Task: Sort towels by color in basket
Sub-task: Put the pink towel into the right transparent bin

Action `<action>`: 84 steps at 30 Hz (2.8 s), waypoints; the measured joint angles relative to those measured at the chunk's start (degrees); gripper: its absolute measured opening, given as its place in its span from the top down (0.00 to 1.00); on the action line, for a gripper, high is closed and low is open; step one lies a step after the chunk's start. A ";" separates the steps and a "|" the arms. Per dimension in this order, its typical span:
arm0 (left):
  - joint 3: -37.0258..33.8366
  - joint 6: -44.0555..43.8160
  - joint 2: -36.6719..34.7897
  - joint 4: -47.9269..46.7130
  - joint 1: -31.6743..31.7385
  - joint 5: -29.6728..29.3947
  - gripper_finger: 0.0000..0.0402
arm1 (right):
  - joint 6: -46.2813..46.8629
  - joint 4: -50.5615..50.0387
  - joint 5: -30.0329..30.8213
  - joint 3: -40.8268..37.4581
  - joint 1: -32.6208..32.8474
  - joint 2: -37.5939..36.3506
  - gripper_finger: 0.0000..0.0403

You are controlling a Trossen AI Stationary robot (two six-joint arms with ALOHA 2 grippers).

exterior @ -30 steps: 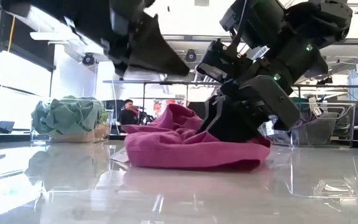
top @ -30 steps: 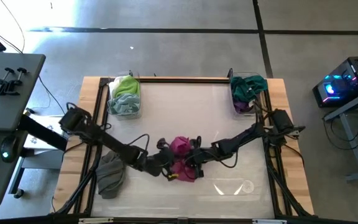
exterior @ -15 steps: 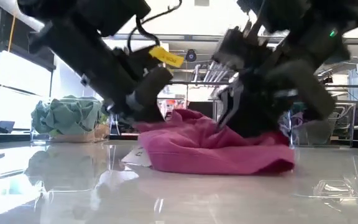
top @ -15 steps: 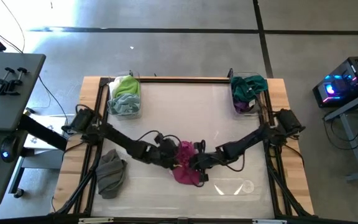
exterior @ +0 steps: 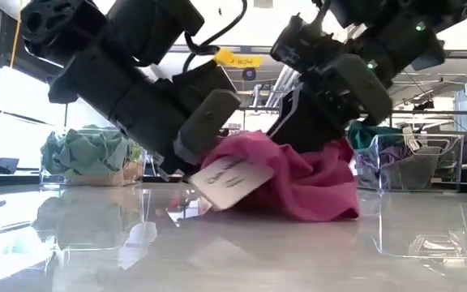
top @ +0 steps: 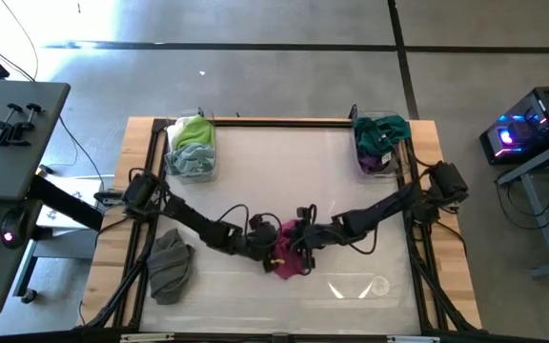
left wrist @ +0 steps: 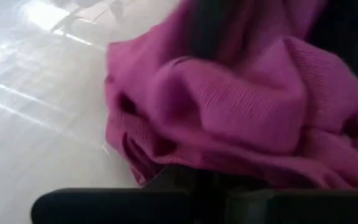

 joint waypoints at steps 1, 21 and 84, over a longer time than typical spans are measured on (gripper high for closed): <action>0.00 0.76 -0.03 0.29 -0.17 0.08 1.00 | -0.46 0.53 -0.87 0.02 -0.45 0.02 0.49; 0.02 2.33 -9.97 -17.17 -3.37 -7.06 1.00 | -2.21 -0.51 -9.48 0.35 -2.40 5.96 0.83; -0.04 5.09 -12.45 -13.52 -4.85 -18.69 1.00 | 13.03 -88.00 10.24 17.19 -60.28 -35.60 0.46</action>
